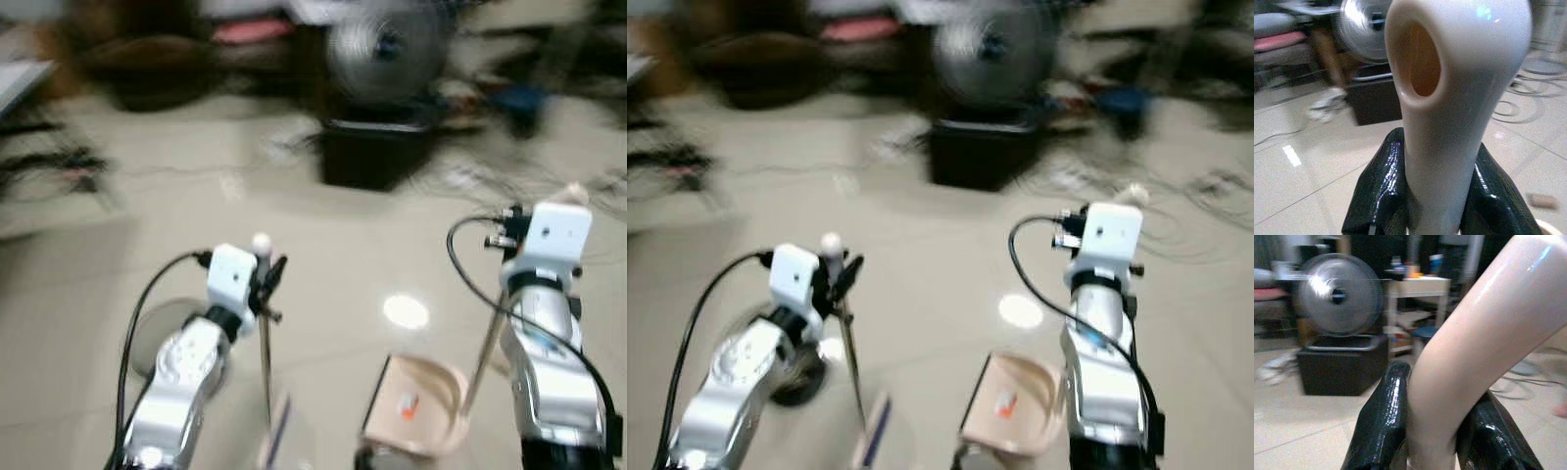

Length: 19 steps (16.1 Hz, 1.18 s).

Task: Sweep floor

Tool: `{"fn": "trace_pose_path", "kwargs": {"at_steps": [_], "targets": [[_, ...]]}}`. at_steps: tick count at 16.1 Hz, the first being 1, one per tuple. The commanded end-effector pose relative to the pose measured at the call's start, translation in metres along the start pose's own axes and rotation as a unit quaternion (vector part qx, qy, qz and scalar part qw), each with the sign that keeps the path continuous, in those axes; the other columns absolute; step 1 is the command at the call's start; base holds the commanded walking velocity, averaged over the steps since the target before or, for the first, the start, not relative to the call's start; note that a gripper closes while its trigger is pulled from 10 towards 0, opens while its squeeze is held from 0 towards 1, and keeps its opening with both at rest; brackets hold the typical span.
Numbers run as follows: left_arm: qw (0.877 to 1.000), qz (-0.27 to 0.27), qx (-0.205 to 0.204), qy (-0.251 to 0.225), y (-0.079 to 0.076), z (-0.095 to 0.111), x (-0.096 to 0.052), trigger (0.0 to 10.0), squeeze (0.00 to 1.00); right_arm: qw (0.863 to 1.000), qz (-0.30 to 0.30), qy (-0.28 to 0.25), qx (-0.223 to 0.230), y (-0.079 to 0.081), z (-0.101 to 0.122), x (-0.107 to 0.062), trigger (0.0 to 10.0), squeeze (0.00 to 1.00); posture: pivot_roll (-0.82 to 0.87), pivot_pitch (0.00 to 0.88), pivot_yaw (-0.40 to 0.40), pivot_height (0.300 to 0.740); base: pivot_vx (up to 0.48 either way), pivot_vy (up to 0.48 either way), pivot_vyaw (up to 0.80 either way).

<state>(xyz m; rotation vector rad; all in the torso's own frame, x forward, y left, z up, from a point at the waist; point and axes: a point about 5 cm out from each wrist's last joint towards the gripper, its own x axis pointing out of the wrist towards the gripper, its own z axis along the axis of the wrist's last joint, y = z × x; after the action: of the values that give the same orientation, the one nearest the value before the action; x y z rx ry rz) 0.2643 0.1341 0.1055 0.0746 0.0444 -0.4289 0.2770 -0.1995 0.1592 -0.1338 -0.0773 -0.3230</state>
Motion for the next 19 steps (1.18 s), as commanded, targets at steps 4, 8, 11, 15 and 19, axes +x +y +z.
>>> {"fn": "trace_pose_path", "kwargs": {"at_steps": [4,8,11,15,19], "targets": [[1.000,0.009,0.011,-0.012,0.005,0.006,0.002,10.0,0.00,1.000,0.004,-0.014,0.007,0.002,0.010,-0.002,10.0,0.00,-0.09,0.018,0.076,0.740,0.000,0.000,-0.80],[1.000,0.022,0.001,-0.009,0.006,0.006,0.005,10.0,0.00,1.000,0.003,-0.010,0.004,0.000,0.009,-0.003,10.0,0.00,-0.09,0.023,0.079,0.740,0.000,0.000,-0.80],[0.999,0.036,0.013,-0.023,0.007,0.011,0.010,10.0,0.00,1.000,0.017,0.009,-0.005,0.002,0.002,-0.006,10.0,0.00,-0.09,0.029,0.083,0.740,0.000,0.000,-0.80],[0.997,0.047,0.040,-0.051,0.009,0.019,0.013,10.0,0.00,0.996,0.033,0.053,-0.067,0.002,-0.022,-0.004,10.0,0.00,-0.08,0.030,0.080,0.740,0.060,0.000,-0.25],[0.997,0.040,0.044,-0.052,0.005,0.019,0.012,10.0,0.00,0.997,0.037,0.045,-0.054,0.003,-0.020,-0.004,10.0,0.00,-0.08,0.033,0.081,0.740,0.315,0.000,0.00]]}}
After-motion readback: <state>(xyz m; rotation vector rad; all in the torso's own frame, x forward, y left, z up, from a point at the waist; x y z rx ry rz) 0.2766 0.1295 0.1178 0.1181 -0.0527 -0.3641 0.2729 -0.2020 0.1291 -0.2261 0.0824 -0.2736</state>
